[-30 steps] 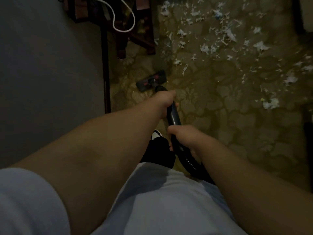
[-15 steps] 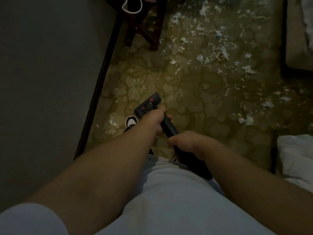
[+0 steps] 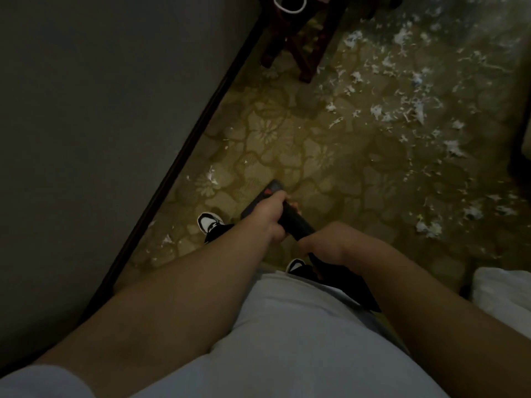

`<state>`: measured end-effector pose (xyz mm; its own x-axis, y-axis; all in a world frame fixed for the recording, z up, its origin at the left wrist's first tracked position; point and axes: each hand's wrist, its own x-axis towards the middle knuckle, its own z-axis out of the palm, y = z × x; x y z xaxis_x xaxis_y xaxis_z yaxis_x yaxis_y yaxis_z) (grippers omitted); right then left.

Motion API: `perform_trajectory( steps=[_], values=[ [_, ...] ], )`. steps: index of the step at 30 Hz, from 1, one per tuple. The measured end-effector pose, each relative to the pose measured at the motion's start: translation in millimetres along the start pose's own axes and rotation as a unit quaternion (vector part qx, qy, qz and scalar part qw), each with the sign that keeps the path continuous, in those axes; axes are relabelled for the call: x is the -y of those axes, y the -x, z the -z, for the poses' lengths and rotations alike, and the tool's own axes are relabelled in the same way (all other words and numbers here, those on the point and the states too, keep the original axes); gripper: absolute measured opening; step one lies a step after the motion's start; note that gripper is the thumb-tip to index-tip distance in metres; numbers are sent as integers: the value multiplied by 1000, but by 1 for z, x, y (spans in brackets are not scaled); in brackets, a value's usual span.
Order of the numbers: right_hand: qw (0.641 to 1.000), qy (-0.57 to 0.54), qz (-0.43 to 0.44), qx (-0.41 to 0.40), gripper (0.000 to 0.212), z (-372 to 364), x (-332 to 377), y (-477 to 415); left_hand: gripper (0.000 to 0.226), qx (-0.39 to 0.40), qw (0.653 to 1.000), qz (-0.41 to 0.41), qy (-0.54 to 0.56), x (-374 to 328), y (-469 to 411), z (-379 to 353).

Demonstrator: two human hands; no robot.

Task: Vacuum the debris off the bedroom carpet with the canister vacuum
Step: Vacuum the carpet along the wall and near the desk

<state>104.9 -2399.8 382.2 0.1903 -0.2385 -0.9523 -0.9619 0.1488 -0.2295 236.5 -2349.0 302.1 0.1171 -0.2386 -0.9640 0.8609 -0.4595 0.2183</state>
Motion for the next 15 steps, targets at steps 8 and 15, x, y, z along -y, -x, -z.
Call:
perform_trajectory(
  steps=[8,15],
  values=[
    [998,61,27,-2,29,-34,85,-20,14,-30,995,-39,90,-63,-3,68],
    [996,84,39,9,29,-64,193,-52,19,-65,992,-34,98,-157,-15,134]
  ],
)
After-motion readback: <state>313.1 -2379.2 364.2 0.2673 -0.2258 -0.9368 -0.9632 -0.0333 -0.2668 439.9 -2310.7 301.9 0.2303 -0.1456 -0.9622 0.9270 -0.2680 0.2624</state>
